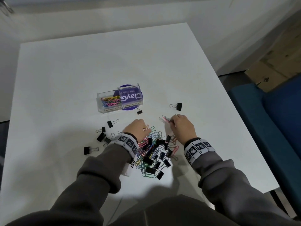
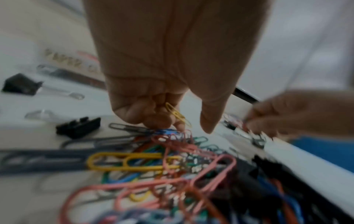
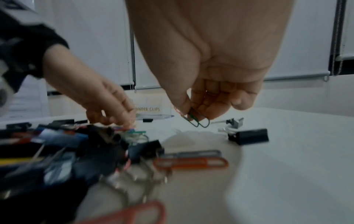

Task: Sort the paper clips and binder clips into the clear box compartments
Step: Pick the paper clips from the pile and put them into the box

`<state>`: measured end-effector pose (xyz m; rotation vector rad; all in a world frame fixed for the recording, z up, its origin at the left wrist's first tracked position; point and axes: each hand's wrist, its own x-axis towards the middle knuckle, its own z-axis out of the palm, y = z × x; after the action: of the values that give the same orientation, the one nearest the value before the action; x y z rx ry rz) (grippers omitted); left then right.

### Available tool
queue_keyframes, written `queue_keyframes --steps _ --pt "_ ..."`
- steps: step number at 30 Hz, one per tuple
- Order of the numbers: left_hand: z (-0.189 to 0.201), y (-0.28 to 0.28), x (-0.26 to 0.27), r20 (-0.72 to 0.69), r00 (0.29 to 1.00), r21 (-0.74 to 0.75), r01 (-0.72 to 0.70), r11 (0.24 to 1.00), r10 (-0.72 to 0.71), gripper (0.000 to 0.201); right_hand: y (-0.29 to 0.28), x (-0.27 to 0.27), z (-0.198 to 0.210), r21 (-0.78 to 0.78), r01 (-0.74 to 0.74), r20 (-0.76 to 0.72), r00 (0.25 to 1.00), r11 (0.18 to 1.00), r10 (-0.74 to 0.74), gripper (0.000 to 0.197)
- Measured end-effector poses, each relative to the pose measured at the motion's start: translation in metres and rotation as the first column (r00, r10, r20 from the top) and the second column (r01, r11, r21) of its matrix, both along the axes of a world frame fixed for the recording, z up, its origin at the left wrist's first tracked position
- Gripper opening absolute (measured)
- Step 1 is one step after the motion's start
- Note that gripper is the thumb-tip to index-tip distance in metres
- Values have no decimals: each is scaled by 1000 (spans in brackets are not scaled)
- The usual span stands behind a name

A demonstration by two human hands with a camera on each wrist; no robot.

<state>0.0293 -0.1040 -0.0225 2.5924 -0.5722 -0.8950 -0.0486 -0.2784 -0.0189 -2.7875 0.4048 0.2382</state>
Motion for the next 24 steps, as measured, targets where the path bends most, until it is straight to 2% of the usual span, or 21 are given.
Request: queue_keyframes --steps 2,5,8,10,15,18,19,21,24 --pt "-1 -3 -7 77 991 58 102 993 -106 31 1 10 8 42 -11 31 999 999 10 23" --pt "-4 -7 -11 190 957 101 202 974 -218 25 7 35 23 87 -64 111 992 994 54 22" --pt "-7 -3 -10 220 924 154 284 946 -313 25 22 71 39 120 -147 169 977 982 126 22" --pt "-6 4 -10 250 912 125 302 945 -324 23 38 96 47 150 -211 188 965 966 182 21" --pt "0 40 -11 286 939 -82 221 972 -189 21 91 148 58 277 -361 206 928 891 312 19" --pt "8 67 -17 167 986 -331 38 943 19 18 118 168 56 313 -419 222 905 852 363 20" --pt "9 76 -17 124 990 -367 -20 930 70 16 125 173 54 307 -439 231 895 844 381 19" --pt "11 94 -15 82 989 -339 -86 937 120 11 134 179 47 268 -462 228 883 846 410 19" --pt "9 121 -6 95 978 -283 -153 947 186 5 136 179 36 143 -495 158 866 857 474 22"
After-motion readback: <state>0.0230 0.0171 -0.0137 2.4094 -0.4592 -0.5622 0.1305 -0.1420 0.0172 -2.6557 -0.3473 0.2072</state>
